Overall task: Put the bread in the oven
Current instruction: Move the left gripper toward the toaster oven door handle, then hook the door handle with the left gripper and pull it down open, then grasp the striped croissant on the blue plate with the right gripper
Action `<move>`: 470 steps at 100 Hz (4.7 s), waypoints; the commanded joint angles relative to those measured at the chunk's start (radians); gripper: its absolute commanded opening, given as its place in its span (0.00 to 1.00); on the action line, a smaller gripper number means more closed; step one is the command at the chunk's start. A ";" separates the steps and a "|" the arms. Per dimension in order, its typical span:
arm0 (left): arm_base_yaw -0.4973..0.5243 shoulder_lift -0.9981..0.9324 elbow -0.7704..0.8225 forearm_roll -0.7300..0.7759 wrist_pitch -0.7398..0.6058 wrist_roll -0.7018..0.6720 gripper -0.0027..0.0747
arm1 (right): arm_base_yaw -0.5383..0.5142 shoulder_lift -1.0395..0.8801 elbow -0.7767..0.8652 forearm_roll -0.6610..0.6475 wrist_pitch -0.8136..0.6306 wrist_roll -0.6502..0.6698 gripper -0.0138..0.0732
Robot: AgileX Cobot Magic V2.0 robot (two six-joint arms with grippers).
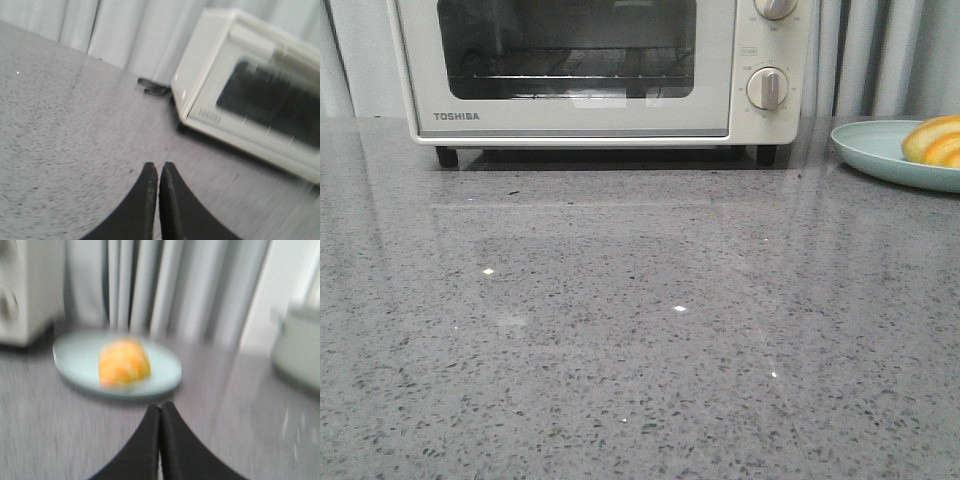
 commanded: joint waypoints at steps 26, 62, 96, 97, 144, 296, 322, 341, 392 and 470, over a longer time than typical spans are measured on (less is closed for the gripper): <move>-0.001 0.010 0.012 -0.422 -0.103 -0.008 0.01 | -0.003 -0.020 -0.012 0.296 -0.113 0.241 0.09; -0.021 0.325 -0.367 -0.241 0.219 0.384 0.01 | 0.045 0.184 -0.340 0.310 0.273 0.224 0.09; -0.192 0.754 -0.764 -0.234 0.184 0.603 0.01 | 0.193 0.481 -0.500 0.296 0.366 0.219 0.09; -0.197 0.772 -0.779 -0.234 0.185 0.603 0.01 | 0.198 0.483 -0.502 0.296 0.366 0.219 0.09; -0.350 1.291 -1.260 -0.233 0.220 0.655 0.01 | 0.230 0.500 -0.502 0.262 0.366 0.219 0.09; -0.350 1.476 -1.338 -0.137 0.427 0.663 0.01 | 0.230 0.500 -0.502 0.262 0.363 0.219 0.09; -0.350 1.430 -1.257 -0.137 0.582 0.626 0.01 | 0.230 0.500 -0.553 0.262 0.354 0.219 0.09; -0.350 1.421 -1.182 -0.137 0.618 0.623 0.01 | 0.230 0.500 -0.609 0.262 0.350 0.219 0.09; -0.350 1.421 -1.087 -0.100 0.691 0.623 0.01 | 0.230 0.505 -0.668 0.262 0.369 0.219 0.09; -0.350 0.880 -1.075 -0.147 0.792 0.602 0.01 | 0.184 1.331 -1.305 0.135 0.842 0.219 0.60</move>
